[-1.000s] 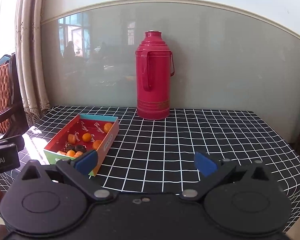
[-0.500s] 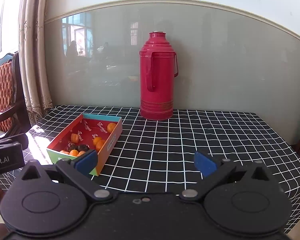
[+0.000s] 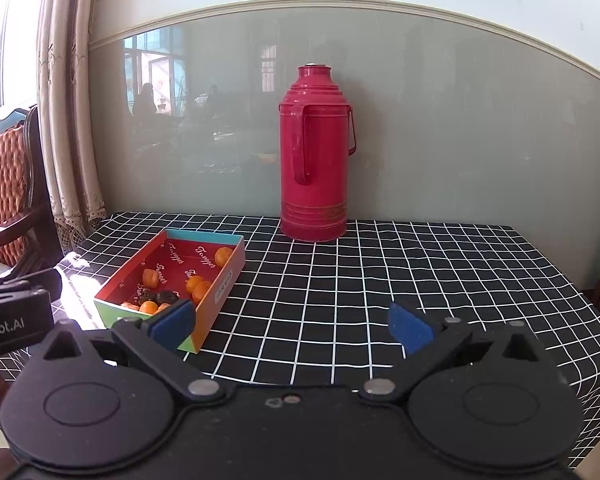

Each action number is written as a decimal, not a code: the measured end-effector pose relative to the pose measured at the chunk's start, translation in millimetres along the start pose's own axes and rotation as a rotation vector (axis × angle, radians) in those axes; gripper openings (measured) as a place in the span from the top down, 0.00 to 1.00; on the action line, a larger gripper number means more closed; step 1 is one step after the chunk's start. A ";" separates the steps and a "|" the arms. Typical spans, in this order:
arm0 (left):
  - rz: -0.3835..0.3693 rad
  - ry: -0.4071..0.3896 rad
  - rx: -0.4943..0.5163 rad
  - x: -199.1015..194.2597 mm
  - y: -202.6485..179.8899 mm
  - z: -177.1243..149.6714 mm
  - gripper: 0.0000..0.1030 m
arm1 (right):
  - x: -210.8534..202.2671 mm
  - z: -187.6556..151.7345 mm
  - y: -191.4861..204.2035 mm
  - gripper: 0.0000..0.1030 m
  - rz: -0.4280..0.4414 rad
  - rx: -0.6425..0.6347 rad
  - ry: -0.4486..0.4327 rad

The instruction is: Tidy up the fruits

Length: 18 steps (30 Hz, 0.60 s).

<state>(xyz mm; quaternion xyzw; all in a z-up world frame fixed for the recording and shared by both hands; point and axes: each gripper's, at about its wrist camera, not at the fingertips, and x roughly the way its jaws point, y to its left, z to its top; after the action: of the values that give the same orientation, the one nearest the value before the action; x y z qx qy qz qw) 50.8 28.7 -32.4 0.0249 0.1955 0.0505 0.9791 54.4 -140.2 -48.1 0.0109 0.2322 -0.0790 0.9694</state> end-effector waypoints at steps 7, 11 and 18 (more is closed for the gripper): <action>-0.003 -0.003 0.008 -0.9 -0.6 0.5 0.00 | -0.1 0.0 0.8 0.06 -0.002 0.001 -0.002; -0.016 0.015 -0.002 2.0 0.8 0.5 0.00 | -0.2 -0.1 0.3 0.06 -0.003 0.001 -0.004; -0.009 0.010 0.010 1.9 -1.6 -0.2 0.00 | 0.5 -0.6 1.6 0.06 -0.013 0.003 -0.004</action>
<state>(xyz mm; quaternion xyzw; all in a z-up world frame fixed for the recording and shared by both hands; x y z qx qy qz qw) 52.6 27.3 -33.5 0.0288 0.2006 0.0451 0.9782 54.8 -138.7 -48.9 0.0105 0.2302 -0.0855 0.9693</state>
